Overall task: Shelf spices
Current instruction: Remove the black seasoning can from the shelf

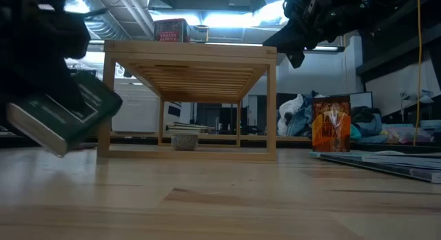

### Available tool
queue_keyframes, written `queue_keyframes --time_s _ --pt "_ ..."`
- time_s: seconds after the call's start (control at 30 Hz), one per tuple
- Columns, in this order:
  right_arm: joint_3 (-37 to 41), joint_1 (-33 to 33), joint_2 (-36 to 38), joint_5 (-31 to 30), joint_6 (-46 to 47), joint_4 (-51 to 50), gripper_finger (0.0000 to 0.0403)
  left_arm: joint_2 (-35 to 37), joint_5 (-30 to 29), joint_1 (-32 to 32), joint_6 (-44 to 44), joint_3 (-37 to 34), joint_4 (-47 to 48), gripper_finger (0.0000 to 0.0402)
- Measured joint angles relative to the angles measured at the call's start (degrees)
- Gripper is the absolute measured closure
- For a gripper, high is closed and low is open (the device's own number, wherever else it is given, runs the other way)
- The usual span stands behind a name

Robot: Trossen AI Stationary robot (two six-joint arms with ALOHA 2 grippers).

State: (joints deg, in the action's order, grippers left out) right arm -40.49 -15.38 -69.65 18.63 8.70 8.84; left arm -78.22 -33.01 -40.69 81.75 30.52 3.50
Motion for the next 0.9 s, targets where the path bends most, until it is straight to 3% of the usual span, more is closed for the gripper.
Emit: queue_keyframes --time_s 0.37,0.57,0.7,0.9 --pt "0.0 0.0 0.0 0.0 0.0 0.0 0.037 -5.5 0.0 -1.5 -17.4 2.0 -15.0 0.03" --pt "0.0 0.0 0.0 0.0 0.0 0.0 0.037 -11.1 2.5 -0.1 -17.7 2.1 -20.8 0.03" --pt "0.0 0.0 0.0 0.0 0.0 0.0 0.037 -12.5 7.1 1.6 -17.7 2.2 -23.3 0.03" --pt "0.0 0.0 0.0 0.0 0.0 0.0 0.037 -12.8 8.3 2.3 -18.9 2.2 -23.9 0.03"
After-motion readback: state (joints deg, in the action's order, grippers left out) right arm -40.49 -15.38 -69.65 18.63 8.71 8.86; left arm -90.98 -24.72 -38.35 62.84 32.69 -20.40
